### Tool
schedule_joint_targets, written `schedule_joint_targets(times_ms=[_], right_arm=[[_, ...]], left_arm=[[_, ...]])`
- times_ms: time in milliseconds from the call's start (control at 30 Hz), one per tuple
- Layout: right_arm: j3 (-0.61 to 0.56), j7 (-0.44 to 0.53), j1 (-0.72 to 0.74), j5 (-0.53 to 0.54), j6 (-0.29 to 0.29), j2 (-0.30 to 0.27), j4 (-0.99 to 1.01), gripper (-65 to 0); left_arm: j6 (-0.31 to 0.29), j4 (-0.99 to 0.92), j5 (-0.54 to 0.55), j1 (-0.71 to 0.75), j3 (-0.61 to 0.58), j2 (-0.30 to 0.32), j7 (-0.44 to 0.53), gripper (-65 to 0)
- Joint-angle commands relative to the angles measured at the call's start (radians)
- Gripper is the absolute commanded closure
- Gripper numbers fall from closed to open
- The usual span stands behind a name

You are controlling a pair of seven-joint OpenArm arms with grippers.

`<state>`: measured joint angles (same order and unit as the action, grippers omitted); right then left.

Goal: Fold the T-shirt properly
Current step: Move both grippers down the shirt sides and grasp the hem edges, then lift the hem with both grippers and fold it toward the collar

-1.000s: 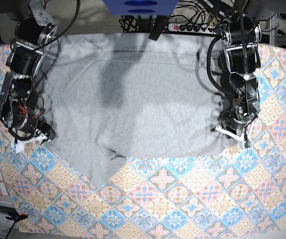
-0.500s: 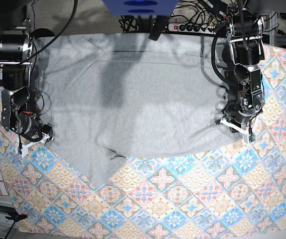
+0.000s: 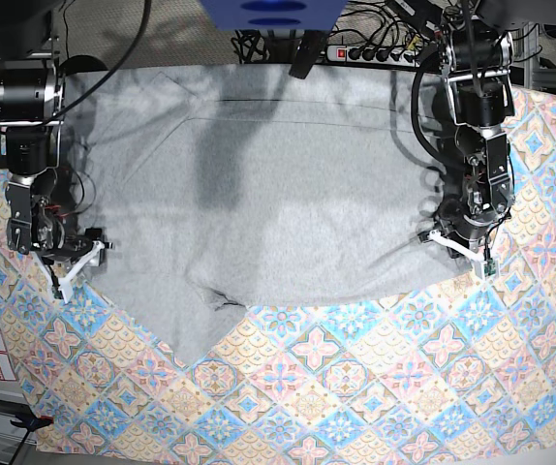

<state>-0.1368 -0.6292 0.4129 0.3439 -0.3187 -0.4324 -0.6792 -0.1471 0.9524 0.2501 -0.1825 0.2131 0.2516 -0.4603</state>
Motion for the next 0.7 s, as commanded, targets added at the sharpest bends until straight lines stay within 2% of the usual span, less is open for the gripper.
schedule_joint_targets(times_ms=[0, 100, 200, 367, 433, 667], right_arm=[[0.007, 0.015, 0.027, 0.002, -0.009, -0.019, -0.009, -33.4], [0.007, 0.015, 0.025, 0.002, -0.046, -0.009, -0.009, -32.8], [0.01, 0.021, 0.027, 0.004, -0.096, 0.028, -0.009, -26.7], [0.016, 0.038, 0.028, 0.004, -0.122, 0.034, -0.009, -6.8], [0.064, 0.048, 0.027, 0.004, -0.124, 0.034, -0.009, 0.0], [0.251, 0.025, -0.013, 0.002, -0.125, 0.034, -0.02, -0.4]], left_arm=[[0.007, 0.015, -0.001, -0.013, 0.003, 0.01, 0.002, 0.0], [0.007, 0.015, -0.001, -0.013, 0.003, 0.01, -0.021, 0.0], [0.007, 0.017, -0.001, -0.013, 0.003, 0.01, -0.024, 0.0], [0.007, 0.017, -0.001, -0.015, 0.003, 0.01, -0.024, 0.0], [0.007, 0.017, -0.001, -0.015, 0.003, 0.01, -0.024, 0.0], [0.007, 0.024, -0.001, -0.015, 0.003, 0.015, -0.024, 0.0]])
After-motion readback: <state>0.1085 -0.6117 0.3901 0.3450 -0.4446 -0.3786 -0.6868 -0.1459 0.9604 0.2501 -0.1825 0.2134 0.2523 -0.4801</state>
